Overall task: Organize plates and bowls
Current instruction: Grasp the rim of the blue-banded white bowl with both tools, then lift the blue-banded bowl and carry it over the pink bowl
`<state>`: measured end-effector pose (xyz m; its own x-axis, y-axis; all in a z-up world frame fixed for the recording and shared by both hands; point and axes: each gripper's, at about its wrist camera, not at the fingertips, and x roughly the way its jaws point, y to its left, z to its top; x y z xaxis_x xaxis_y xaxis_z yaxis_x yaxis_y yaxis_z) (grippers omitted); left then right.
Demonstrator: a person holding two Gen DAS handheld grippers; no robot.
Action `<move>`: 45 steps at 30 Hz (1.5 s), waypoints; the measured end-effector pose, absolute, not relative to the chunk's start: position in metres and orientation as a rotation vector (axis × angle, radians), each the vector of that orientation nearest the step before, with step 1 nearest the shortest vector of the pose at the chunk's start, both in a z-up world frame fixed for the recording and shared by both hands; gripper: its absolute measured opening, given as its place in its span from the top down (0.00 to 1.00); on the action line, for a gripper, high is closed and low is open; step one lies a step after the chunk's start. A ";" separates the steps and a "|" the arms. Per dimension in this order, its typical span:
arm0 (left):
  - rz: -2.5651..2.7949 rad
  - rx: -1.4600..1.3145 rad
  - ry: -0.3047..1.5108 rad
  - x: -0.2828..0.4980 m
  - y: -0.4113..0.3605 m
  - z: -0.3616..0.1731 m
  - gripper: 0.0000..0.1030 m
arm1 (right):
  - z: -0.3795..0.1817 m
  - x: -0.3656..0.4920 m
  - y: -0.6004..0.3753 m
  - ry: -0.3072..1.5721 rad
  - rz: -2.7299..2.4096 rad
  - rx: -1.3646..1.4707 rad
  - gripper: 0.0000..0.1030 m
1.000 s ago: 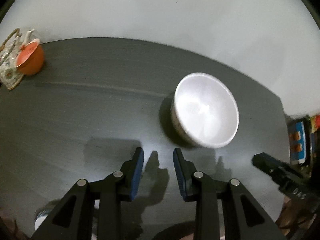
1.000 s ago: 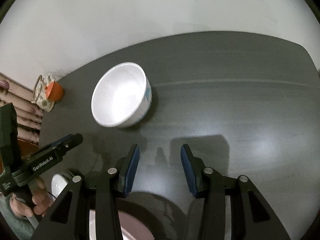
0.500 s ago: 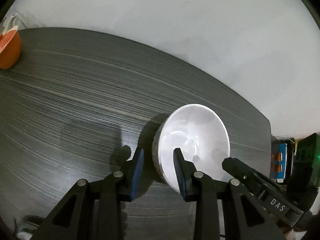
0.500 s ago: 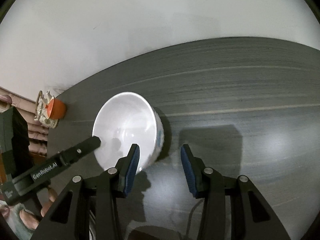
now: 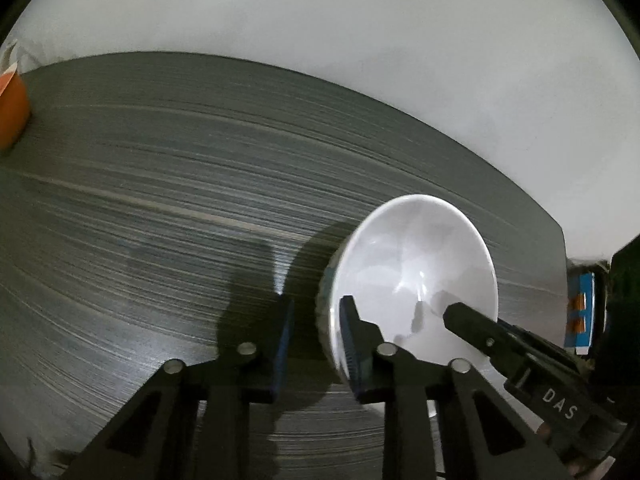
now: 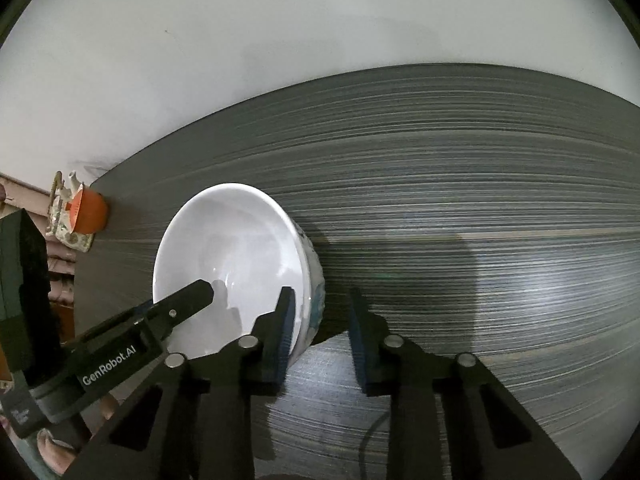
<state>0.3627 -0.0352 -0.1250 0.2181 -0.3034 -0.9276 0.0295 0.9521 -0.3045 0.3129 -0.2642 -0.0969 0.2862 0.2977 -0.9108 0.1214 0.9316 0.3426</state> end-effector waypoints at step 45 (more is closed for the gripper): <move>-0.253 -0.161 1.358 0.265 -0.042 -0.062 0.88 | -0.040 0.203 -0.231 1.258 0.080 0.358 0.86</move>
